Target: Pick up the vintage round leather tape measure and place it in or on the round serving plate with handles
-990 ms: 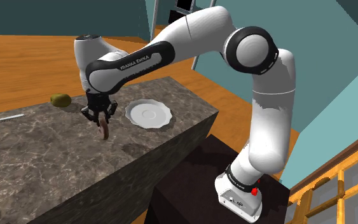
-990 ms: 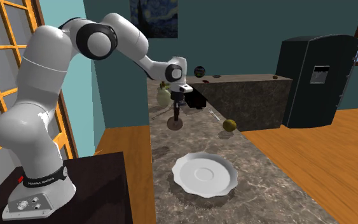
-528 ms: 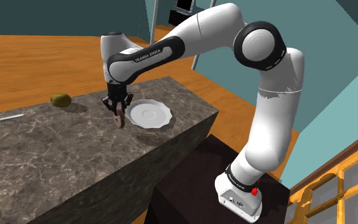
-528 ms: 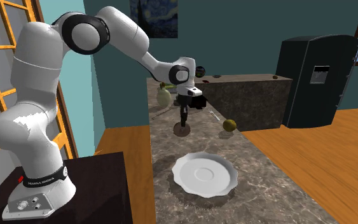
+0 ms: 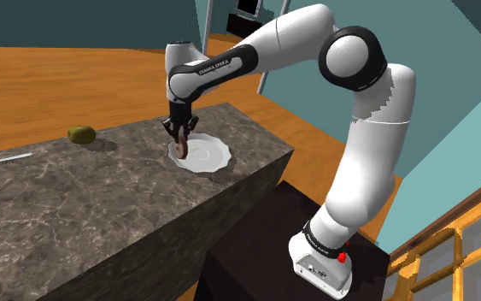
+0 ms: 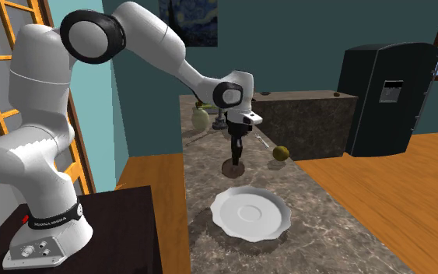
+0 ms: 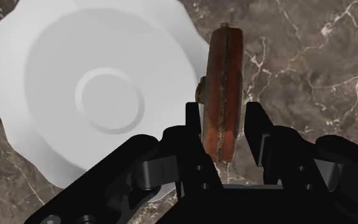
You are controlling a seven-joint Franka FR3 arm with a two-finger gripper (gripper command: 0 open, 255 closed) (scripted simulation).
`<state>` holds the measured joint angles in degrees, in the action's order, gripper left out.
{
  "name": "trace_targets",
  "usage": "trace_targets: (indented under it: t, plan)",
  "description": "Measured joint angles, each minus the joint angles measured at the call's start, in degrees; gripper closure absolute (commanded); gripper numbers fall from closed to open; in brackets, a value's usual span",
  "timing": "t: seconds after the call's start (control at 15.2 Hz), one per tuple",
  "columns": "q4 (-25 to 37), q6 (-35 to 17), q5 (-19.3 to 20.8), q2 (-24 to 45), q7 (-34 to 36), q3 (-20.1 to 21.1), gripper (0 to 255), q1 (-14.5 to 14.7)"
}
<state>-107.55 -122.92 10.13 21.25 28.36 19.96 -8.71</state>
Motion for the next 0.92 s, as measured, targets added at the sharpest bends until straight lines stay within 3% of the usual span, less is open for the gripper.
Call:
trace_targets:
  t: [0.59, 0.92]
  plan:
    - [2.78, 0.83, -0.24, 1.21, -11.31, -3.52, 255, -7.50]
    - [2.95, -0.92, 0.35, 3.14, -12.60, -4.32, 255, -8.39]
